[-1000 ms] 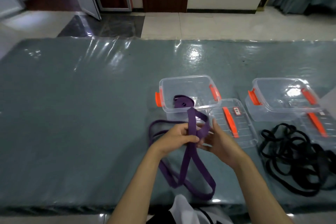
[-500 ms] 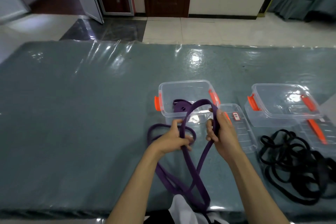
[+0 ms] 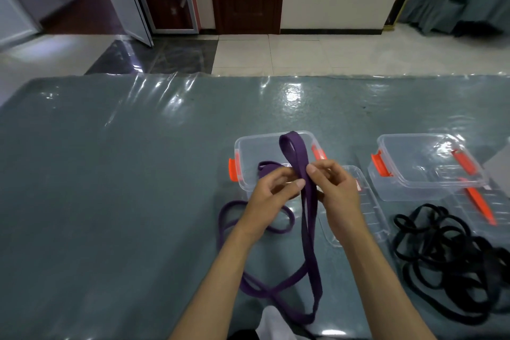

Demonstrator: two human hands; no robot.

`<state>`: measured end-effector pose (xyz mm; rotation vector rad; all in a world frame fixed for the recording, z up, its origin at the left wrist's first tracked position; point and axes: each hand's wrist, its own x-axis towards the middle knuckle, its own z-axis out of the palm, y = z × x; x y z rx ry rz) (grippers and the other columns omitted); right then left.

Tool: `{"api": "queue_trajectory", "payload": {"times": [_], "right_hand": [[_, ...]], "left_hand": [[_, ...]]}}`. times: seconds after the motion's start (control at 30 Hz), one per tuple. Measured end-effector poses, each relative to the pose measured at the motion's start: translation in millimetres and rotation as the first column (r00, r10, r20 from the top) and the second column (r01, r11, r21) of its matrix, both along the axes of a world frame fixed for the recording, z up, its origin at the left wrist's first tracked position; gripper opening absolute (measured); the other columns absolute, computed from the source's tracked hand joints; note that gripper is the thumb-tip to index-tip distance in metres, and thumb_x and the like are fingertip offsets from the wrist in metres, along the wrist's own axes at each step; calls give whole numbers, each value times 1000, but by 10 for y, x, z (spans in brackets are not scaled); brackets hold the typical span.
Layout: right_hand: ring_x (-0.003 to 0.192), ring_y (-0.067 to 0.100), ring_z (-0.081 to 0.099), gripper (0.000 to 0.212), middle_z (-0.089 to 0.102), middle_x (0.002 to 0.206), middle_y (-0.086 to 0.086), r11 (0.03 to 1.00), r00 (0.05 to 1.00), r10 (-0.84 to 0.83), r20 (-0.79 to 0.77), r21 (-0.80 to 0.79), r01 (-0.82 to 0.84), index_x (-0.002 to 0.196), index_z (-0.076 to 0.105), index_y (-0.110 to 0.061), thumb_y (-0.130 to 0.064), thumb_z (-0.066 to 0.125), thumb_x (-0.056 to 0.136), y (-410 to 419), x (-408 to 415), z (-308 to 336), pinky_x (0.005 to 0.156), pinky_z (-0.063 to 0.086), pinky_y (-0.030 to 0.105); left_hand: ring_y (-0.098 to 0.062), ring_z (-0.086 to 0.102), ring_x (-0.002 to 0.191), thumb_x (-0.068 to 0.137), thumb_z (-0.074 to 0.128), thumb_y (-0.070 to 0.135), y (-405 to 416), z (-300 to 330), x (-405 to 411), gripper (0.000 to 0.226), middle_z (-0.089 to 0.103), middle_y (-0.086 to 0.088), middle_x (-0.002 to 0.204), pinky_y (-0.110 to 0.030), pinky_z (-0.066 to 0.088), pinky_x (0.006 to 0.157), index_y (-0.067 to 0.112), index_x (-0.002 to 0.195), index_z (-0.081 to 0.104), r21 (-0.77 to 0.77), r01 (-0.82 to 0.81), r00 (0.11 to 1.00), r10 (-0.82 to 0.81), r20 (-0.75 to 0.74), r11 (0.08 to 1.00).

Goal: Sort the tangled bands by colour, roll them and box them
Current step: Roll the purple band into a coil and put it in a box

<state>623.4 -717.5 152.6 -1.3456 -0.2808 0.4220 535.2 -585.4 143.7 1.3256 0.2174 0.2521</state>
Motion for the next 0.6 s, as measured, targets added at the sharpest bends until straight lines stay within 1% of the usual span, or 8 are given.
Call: {"api": "queue_trajectory", "payload": {"times": [0.07, 0.2, 0.23, 0.33, 0.37, 0.43, 0.5, 0.6], "right_hand": [[80, 22, 72, 6, 77, 89, 11, 996, 996, -85, 35, -10, 85, 90, 72, -16, -16, 78, 94, 32, 22, 41, 73, 59, 36], [84, 31, 73, 5, 77, 93, 18, 985, 981, -162, 110, -34, 167, 90, 75, -13, -15, 79, 93, 104, 32, 78, 81, 59, 45], [86, 29, 73, 4, 77, 94, 16, 982, 974, -179, 140, -41, 187, 90, 77, -16, -16, 80, 92, 121, 34, 80, 83, 59, 42], [87, 11, 69, 9, 74, 100, 5, 955, 942, -244, 231, -111, 274, 89, 84, -32, -24, 85, 88, 143, 80, 60, 81, 55, 23], [88, 10, 70, 9, 75, 100, 3, 960, 947, -225, 229, -116, 256, 91, 85, -33, -24, 84, 89, 144, 100, 65, 80, 55, 21], [92, 15, 76, 8, 80, 98, 2, 988, 981, -94, 173, -103, 113, 97, 85, -26, -22, 78, 95, 142, 123, 86, 79, 57, 22], [90, 16, 77, 17, 82, 97, 4, 994, 992, 17, 124, -110, -3, 101, 85, -23, -24, 68, 102, 151, 126, 113, 79, 59, 24], [81, 16, 72, 30, 79, 90, 2, 988, 995, -75, 65, -132, 83, 98, 84, -25, -36, 57, 108, 140, 168, 177, 78, 61, 30]], "left_hand": [[-26, 72, 118, 102, 69, 18, -23, 24, 53, 23, 76, -8, 122, -41, 56, 106, 12, 124, 72, 11, -25, 999, 25, 37, 1000], [-24, 76, 107, 96, 75, 9, -65, -4, 203, 12, 79, -11, 108, -33, 60, 95, 9, 109, 77, -45, -136, 987, 139, 75, 990], [-23, 76, 105, 95, 77, 9, -73, -9, 228, 11, 80, -10, 106, -31, 60, 94, 12, 106, 78, -55, -155, 983, 159, 88, 986], [-24, 77, 103, 92, 81, 13, -81, -36, 264, 11, 80, -11, 104, -27, 59, 90, 16, 102, 78, -83, -211, 968, 219, 118, 974], [-24, 77, 102, 90, 83, 15, -78, -44, 272, 12, 80, -11, 103, -26, 59, 89, 18, 101, 78, -93, -226, 963, 237, 126, 970], [-25, 78, 102, 87, 86, 17, -52, -49, 287, 17, 80, -9, 104, -26, 60, 89, 21, 102, 78, -102, -252, 956, 264, 130, 962], [-25, 78, 101, 84, 88, 17, 14, -51, 292, 21, 80, -8, 104, -27, 61, 88, 24, 101, 77, -64, -273, 951, 279, 134, 960], [-18, 79, 95, 80, 91, 18, 183, -64, 246, 25, 81, 1, 99, -25, 60, 87, 33, 94, 76, 118, -307, 948, 293, 122, 944]]}}
